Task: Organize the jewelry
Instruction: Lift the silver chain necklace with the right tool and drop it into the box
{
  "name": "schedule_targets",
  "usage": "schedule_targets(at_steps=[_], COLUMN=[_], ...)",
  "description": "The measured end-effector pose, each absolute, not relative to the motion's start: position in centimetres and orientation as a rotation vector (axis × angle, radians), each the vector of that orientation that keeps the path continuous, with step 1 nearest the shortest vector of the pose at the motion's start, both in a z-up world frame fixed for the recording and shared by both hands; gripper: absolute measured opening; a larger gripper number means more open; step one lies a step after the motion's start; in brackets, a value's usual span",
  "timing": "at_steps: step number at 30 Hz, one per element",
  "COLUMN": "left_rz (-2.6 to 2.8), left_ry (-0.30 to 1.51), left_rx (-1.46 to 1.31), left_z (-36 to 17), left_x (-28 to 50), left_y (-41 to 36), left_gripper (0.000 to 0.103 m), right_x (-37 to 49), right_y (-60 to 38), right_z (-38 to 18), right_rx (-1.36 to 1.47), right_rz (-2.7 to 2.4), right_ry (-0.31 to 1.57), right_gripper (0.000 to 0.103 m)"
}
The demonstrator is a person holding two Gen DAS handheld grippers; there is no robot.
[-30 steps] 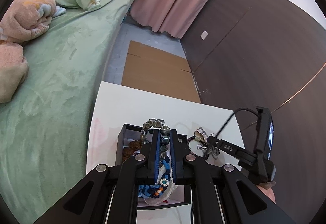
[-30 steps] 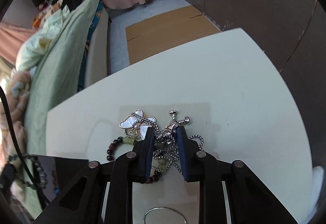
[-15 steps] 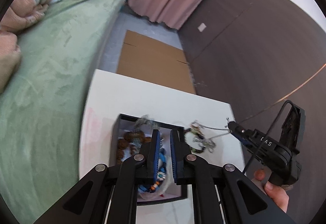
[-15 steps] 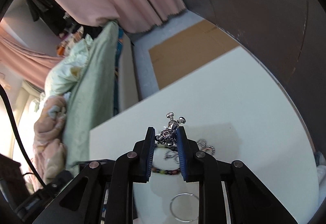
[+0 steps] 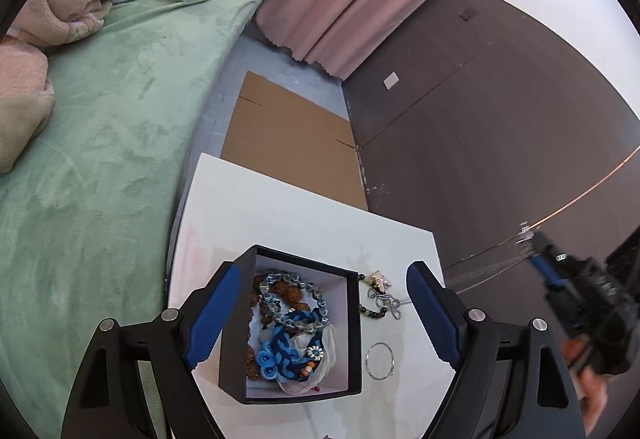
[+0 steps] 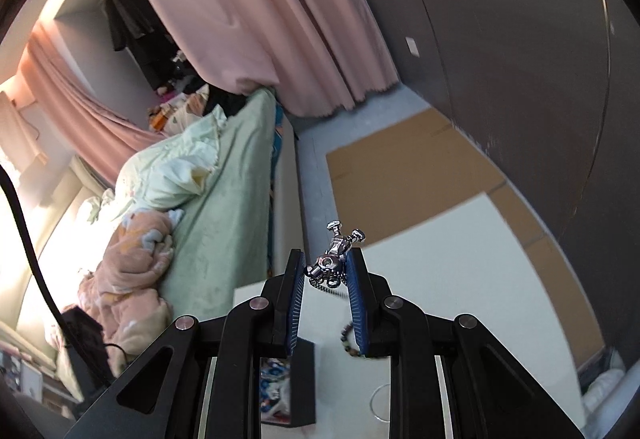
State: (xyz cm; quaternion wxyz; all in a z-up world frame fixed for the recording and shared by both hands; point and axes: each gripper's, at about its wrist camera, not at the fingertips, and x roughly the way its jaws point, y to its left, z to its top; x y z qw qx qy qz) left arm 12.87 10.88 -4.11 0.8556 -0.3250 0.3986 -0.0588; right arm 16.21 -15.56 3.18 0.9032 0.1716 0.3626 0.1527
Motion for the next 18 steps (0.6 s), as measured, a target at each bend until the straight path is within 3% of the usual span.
schedule_targets(at_steps=[18], left_rz=[-0.123], left_ry=[0.682], left_rx=[-0.748], left_z=[-1.6], left_x=[9.9], left_y=[14.3], left_gripper=[0.094], right_x=[10.4], right_y=[-9.6], right_z=[17.8], right_rx=[0.218], right_rz=[0.399], right_ry=[0.52], right_gripper=[0.023])
